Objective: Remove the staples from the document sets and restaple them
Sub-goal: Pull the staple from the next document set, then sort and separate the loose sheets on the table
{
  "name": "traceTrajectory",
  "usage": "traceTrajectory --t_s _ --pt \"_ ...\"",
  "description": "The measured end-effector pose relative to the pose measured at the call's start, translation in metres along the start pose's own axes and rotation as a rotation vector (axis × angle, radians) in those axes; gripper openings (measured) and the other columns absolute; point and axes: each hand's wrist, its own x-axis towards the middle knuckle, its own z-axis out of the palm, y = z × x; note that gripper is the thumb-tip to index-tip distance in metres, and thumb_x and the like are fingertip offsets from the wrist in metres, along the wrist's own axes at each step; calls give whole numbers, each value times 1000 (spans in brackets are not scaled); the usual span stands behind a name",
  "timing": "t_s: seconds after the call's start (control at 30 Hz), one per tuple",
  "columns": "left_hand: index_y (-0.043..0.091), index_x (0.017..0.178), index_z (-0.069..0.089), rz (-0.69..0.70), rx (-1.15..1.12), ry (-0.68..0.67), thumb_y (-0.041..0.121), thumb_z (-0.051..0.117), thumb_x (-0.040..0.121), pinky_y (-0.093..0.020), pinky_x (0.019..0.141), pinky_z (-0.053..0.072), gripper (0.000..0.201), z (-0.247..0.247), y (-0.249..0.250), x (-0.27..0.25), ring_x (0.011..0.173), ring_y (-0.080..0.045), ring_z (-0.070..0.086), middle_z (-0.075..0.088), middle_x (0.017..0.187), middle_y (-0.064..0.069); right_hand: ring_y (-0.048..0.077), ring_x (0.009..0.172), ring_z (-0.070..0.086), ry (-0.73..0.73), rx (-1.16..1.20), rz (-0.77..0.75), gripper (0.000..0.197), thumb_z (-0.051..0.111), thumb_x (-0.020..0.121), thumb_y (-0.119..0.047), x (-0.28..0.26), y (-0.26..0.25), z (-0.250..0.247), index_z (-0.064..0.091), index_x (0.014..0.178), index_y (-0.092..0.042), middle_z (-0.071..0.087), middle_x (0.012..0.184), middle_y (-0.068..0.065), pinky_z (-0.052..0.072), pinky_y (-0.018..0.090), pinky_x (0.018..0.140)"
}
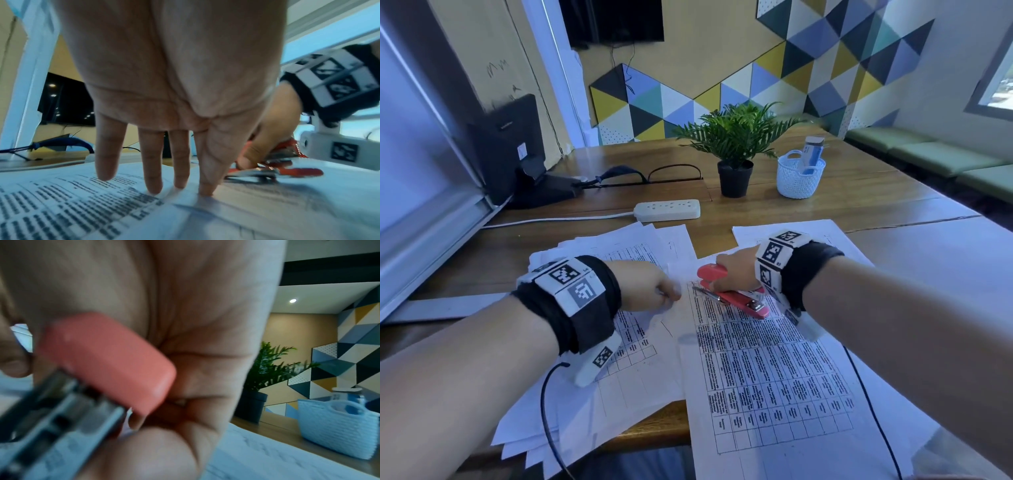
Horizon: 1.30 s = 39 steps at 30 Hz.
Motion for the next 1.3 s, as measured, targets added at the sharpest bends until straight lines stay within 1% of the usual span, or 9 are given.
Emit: traceTrajectory --t_s 0.13,0.2,0.3,0.4,0.53,0.7,0.97,1.13,1.3 --pt "23 122 57 -34 -26 115 37 50 97 -25 88 40 30 -12 1 13 102 -13 51 54 131 3 17 91 44 -15 53 162 50 42 98 -40 -17 36 8 37 135 -8 54 130 11 28 19 51" --pt "20 131 45 -81 -24 131 47 56 92 -27 87 42 50 -12 0 23 103 -16 52 46 137 0 24 108 53 -15 46 245 51 43 98 -39 -28 57 9 38 136 -6 51 135 13 44 26 77" --pt "18 146 29 -143 -24 55 57 66 81 -36 104 42 85 -13 1 35 124 -21 50 38 147 -1 27 130 44 -53 -12 353 44 33 103 -25 -39 86 10 38 139 0 45 142 15 37 27 100" --pt "16 145 32 -197 25 16 57 72 75 -36 101 44 91 -19 7 39 116 -21 51 43 141 -3 28 130 45 -52 -32 385 41 38 102 -25 -41 105 11 41 137 -2 45 142 16 38 28 100" --pt "14 128 43 -236 52 -22 57 79 66 -36 92 49 84 -23 9 43 98 -20 49 48 126 -5 29 113 55 -34 70 425 32 48 97 -30 -35 122 14 57 113 -4 53 135 16 40 23 64" --pt "13 128 33 -242 -121 38 40 78 75 -35 84 51 75 -19 10 41 97 -25 58 59 112 -6 27 115 56 202 246 460 58 55 90 -41 -27 113 3 41 137 -8 51 133 13 47 32 83" --pt "24 110 42 -14 -379 338 28 61 92 -28 64 41 27 -38 17 -13 83 -20 55 61 104 -4 28 130 42 297 863 339 95 65 83 -46 -28 95 -5 8 151 -12 38 146 10 37 35 102" --pt "28 103 52 25 -378 391 41 71 83 -40 91 47 30 -49 15 -51 100 -19 60 63 108 5 24 106 60 493 921 135 57 68 75 -47 -41 94 -12 51 123 -22 63 116 4 49 43 94" --pt "32 123 54 25 -428 537 49 65 84 -31 91 50 44 -65 33 -64 98 -8 63 59 113 13 34 96 66 555 1020 -120 23 71 77 -32 -66 82 -25 54 92 -41 70 104 11 51 54 90"
